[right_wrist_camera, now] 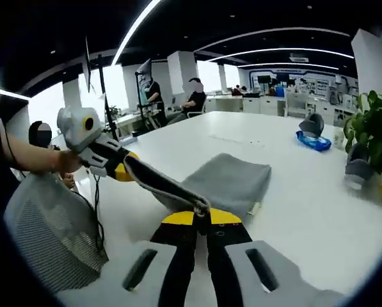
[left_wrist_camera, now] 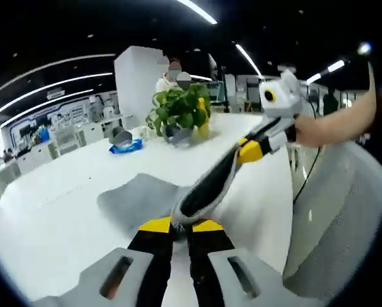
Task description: Fold the towel on the table until its edges align and the towel forms a compact rectangular stack.
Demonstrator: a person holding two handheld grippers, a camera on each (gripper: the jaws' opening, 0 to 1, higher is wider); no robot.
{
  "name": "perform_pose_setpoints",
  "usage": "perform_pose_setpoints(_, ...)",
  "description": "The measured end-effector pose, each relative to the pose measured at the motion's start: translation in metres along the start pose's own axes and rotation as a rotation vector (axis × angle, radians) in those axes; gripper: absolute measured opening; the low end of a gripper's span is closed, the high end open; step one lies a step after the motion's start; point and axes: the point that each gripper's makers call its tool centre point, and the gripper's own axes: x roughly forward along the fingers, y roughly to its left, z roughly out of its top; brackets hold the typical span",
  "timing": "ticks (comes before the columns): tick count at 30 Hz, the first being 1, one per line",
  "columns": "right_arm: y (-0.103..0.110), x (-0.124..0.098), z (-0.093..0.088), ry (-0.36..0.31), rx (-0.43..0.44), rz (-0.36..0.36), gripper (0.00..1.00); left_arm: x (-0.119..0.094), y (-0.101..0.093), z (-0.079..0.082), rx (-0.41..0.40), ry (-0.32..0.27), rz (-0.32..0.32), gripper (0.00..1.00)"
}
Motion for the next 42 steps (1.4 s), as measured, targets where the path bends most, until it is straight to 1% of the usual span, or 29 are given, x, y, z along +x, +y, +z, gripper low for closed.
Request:
perform_pose_setpoints(1, 0.005, -0.003, -0.001, 0.000, 0.031, 0.027, 0.03, -0.003, 0.002, 0.005, -0.041, -0.026, -0.009, 0.08)
perform_pose_setpoints(2, 0.007, -0.005, 0.001, -0.012, 0.050, 0.044, 0.03, -0.006, -0.001, 0.012, -0.120, -0.065, -0.047, 0.08)
perform_pose_setpoints(4, 0.013, -0.011, 0.006, -0.036, 0.066, 0.082, 0.03, -0.010, -0.004, 0.020, -0.187, -0.112, -0.091, 0.07)
perform_pose_setpoints(6, 0.015, -0.019, 0.009, -0.041, 0.071, 0.104, 0.03, -0.012, -0.010, 0.021, -0.216, -0.106, -0.128, 0.07)
perform_pose_setpoints(8, 0.021, -0.027, 0.009, -0.025, 0.060, 0.156, 0.03, -0.015, -0.021, 0.016, -0.178, -0.055, -0.172, 0.07)
perform_pose_setpoints(9, 0.024, -0.032, 0.008, -0.007, 0.055, 0.178, 0.03, -0.021, -0.033, 0.007, -0.129, 0.019, -0.204, 0.06)
perform_pose_setpoints(10, 0.029, -0.039, 0.008, 0.015, 0.033, 0.210, 0.03, -0.024, -0.038, 0.003, -0.091, 0.055, -0.215, 0.06)
perform_pose_setpoints(11, 0.036, -0.045, 0.008, 0.038, 0.027, 0.253, 0.03, -0.030, -0.049, 0.000, -0.020, 0.091, -0.240, 0.06)
perform_pose_setpoints(12, 0.039, -0.048, 0.006, 0.058, 0.017, 0.269, 0.03, -0.033, -0.057, 0.002, -0.017, 0.092, -0.263, 0.06)
perform_pose_setpoints(13, 0.042, -0.051, 0.006, 0.068, 0.007, 0.287, 0.03, -0.039, -0.064, 0.003, -0.033, 0.105, -0.291, 0.06)
perform_pose_setpoints(14, 0.049, -0.055, 0.007, 0.086, 0.005, 0.317, 0.03, -0.042, -0.065, 0.007, -0.038, 0.092, -0.294, 0.06)
perform_pose_setpoints(15, 0.051, -0.057, 0.010, 0.080, 0.011, 0.327, 0.03, -0.047, -0.068, 0.010, -0.054, 0.083, -0.308, 0.06)
perform_pose_setpoints(16, 0.057, -0.061, 0.015, 0.072, 0.020, 0.353, 0.03, -0.051, -0.070, 0.013, -0.065, 0.079, -0.321, 0.06)
perform_pose_setpoints(18, 0.064, -0.067, 0.020, 0.080, 0.021, 0.383, 0.03, -0.060, -0.075, 0.018, -0.082, 0.076, -0.361, 0.06)
perform_pose_setpoints(19, 0.066, -0.068, 0.023, 0.080, 0.020, 0.389, 0.03, -0.063, -0.080, 0.020, -0.101, 0.084, -0.391, 0.06)
perform_pose_setpoints(23, 0.071, -0.071, 0.029, 0.096, 0.024, 0.421, 0.03, -0.069, -0.083, 0.027, -0.129, 0.104, -0.442, 0.06)
perform_pose_setpoints(24, 0.071, -0.071, 0.030, 0.094, 0.025, 0.426, 0.03, -0.070, -0.084, 0.031, -0.134, 0.100, -0.454, 0.06)
perform_pose_setpoints(28, 0.070, -0.074, 0.039, 0.076, 0.053, 0.452, 0.03, -0.073, -0.091, 0.038, -0.139, 0.093, -0.482, 0.06)
perform_pose_setpoints(30, 0.071, -0.075, 0.044, 0.071, 0.064, 0.469, 0.03, -0.075, -0.094, 0.039, -0.162, 0.093, -0.497, 0.06)
perform_pose_setpoints(33, 0.070, -0.072, 0.048, 0.094, 0.069, 0.483, 0.03, -0.071, -0.089, 0.040, -0.194, 0.084, -0.493, 0.06)
perform_pose_setpoints(35, 0.065, -0.067, 0.046, 0.120, 0.087, 0.488, 0.03, -0.063, -0.079, 0.040, -0.232, 0.083, -0.475, 0.06)
perform_pose_setpoints(37, 0.054, -0.058, 0.042, 0.146, 0.131, 0.485, 0.03, -0.053, -0.069, 0.036, -0.256, 0.104, -0.455, 0.06)
perform_pose_setpoints(38, 0.048, -0.053, 0.037, 0.174, 0.180, 0.487, 0.03, -0.046, -0.063, 0.033, -0.253, 0.121, -0.440, 0.06)
perform_pose_setpoints(41, 0.029, -0.036, 0.026, 0.216, 0.285, 0.474, 0.02, -0.030, -0.048, 0.025, -0.253, 0.147, -0.412, 0.06)
perform_pose_setpoints(42, 0.023, -0.032, 0.024, 0.228, 0.314, 0.471, 0.02, -0.023, -0.042, 0.020, -0.277, 0.165, -0.410, 0.06)
